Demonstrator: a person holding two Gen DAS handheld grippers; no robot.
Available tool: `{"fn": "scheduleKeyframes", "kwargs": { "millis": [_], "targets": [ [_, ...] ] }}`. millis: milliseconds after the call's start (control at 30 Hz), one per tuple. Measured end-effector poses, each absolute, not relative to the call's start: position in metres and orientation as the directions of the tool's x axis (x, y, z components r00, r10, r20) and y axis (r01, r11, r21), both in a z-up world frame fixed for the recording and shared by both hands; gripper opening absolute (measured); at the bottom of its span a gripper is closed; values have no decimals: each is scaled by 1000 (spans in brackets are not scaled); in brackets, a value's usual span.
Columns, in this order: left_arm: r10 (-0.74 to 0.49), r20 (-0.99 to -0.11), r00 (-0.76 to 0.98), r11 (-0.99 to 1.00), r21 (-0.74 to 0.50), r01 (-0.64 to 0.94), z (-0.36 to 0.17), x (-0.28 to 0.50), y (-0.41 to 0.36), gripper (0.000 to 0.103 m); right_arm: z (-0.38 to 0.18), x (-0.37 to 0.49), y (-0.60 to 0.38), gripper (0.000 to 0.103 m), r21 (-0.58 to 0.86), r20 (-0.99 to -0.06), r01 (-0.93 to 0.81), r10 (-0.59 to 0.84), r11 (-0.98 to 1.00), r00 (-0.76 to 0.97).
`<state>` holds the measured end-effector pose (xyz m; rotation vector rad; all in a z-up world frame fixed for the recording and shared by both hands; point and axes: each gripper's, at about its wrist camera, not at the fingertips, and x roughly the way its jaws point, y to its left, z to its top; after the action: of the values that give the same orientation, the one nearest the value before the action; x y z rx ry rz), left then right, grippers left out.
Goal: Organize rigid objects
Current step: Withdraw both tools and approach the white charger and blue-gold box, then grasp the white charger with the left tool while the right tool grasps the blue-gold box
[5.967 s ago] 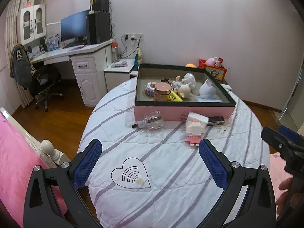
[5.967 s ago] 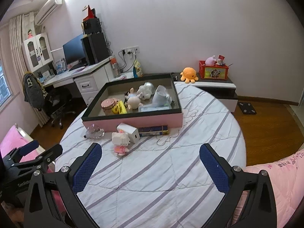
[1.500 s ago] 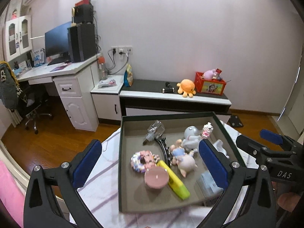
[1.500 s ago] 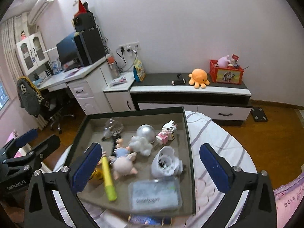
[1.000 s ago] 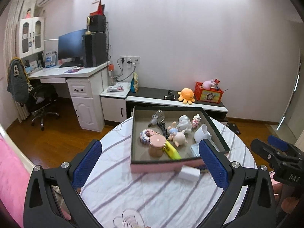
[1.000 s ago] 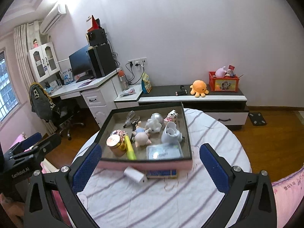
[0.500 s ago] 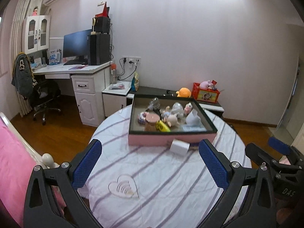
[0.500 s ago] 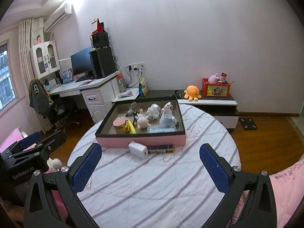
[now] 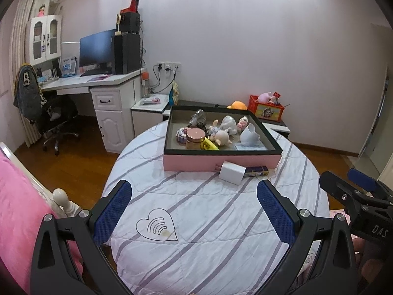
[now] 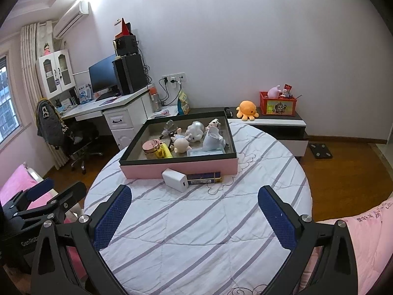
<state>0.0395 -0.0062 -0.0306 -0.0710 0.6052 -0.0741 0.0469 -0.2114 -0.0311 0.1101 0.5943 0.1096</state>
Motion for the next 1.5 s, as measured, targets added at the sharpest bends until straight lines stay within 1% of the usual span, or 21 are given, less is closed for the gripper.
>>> {"fn": "scheduleKeyframes", "kwargs": {
  "millis": [233,500,867,1133,1167,1200,1233,1333,1367,1400,1500],
  "targets": [
    [-98,-584,806,994,-91,55,-41,51,-10,103,-42,61,-217,103,139,-573,-58,128,989,809],
    [-112,-621,776,994,-72,86,-70,86,-31,103,-58,83,-229,103,137,-610,-29,107,990,785],
    [-160,-700,695,985,-69,157,-119,157,-68,103,-102,122,-252,103,143,-693,33,76,989,717],
    [-132,-749,650,990,-65,126,-149,204,-83,102,-124,145,-265,103,149,-727,62,67,987,683],
    [-134,-765,631,990,-76,118,-154,210,-81,100,-126,148,-266,103,151,-730,60,70,987,679],
    [-165,-779,605,986,-114,121,-158,215,-78,96,-127,150,-266,103,151,-733,59,72,987,677],
    [-181,-785,593,983,-136,119,-160,218,-75,95,-129,153,-265,103,151,-736,57,74,987,673],
    [-201,-774,601,980,-152,131,-158,220,-71,84,-134,160,-262,103,152,-742,50,81,987,666],
    [-215,-769,602,976,-162,142,-157,219,-71,70,-135,163,-261,103,151,-744,46,83,987,663],
    [-208,-767,607,978,-153,142,-157,217,-71,68,-136,167,-259,103,150,-746,42,86,988,660],
    [-218,-765,607,976,-173,132,-156,215,-62,67,-140,175,-252,103,148,-753,26,96,989,651]
  ]
}}
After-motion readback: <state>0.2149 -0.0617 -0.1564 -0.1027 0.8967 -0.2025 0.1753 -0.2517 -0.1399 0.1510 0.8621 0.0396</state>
